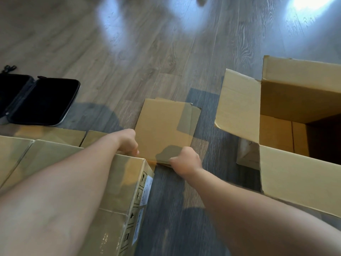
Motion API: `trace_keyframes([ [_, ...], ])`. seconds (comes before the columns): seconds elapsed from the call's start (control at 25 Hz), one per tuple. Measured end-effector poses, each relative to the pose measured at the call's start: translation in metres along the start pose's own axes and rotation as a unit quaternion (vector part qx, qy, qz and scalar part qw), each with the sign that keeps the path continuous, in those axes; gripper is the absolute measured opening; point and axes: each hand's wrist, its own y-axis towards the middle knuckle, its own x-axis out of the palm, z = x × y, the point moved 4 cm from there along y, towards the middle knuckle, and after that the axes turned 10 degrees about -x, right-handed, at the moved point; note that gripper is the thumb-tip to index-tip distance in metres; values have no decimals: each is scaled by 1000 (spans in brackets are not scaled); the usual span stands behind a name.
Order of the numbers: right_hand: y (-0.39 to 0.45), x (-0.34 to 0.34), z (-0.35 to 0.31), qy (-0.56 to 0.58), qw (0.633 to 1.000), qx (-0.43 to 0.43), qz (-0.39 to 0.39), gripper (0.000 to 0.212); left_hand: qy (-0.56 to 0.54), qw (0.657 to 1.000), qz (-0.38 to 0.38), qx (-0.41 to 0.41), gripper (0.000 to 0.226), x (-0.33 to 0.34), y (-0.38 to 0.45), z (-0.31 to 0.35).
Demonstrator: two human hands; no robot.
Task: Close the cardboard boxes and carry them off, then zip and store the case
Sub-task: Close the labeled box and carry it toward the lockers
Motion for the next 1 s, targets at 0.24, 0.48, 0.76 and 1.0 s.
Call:
trace_keyframes([
  [0.24, -4, -14, 13, 21, 998, 18, 48, 9, 30, 996, 87, 4, 29, -2, -10, 4],
  [0.48, 0, -42, -32, -107, 988, -74, 77, 30, -59, 990, 129, 7, 28, -30, -38, 1],
  [0.76, -4, -101, -114, -165, 966, -175, 95, 29, -45, 973, 228, 9, 38, -113, -96, 1],
  [1.0, -23, -183, -110, -203, 952, -177, 142, 32, -35, 953, 291, 79, 32, -137, -143, 67],
])
